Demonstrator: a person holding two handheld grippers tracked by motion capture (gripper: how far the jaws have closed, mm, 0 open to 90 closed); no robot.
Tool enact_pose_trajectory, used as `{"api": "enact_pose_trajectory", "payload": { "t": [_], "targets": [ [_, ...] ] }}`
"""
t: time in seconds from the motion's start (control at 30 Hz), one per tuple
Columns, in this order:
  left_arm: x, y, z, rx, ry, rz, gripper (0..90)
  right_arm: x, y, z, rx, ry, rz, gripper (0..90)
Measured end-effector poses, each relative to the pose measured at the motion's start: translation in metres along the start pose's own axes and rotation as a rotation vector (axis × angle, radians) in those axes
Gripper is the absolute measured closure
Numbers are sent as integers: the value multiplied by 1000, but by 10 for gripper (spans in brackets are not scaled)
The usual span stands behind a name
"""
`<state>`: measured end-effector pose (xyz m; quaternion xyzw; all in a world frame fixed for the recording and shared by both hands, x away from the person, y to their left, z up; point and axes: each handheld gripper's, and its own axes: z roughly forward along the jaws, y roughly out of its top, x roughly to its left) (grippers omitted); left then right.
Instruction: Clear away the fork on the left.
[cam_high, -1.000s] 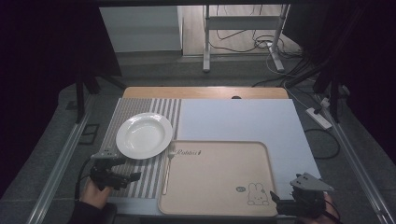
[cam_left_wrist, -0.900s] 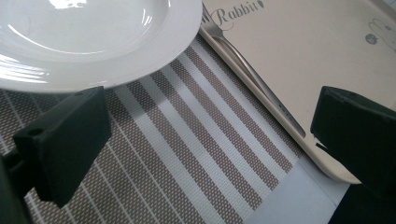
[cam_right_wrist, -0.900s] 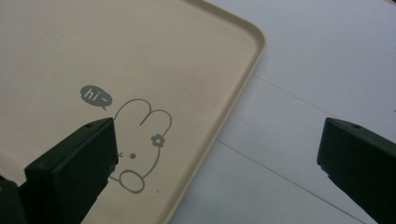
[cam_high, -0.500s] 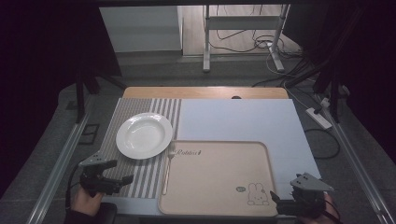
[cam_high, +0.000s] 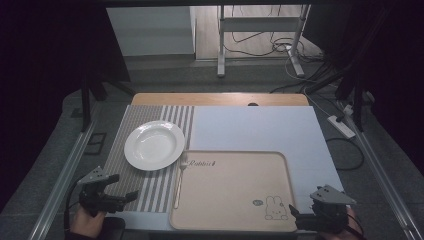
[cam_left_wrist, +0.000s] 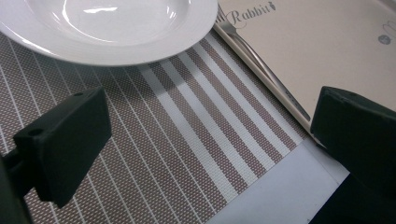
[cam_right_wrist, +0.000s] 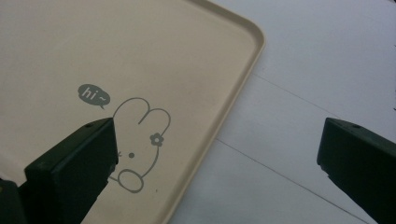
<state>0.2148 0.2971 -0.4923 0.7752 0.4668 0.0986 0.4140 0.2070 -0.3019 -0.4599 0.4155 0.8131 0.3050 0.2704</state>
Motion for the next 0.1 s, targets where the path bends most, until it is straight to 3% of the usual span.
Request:
{"api": "enact_pose_trajectory", "payload": {
  "t": [0.1],
  "targets": [
    [0,1,1,3,-1,-5,0,0,0,0,2,-1,-1,0]
  ]
}}
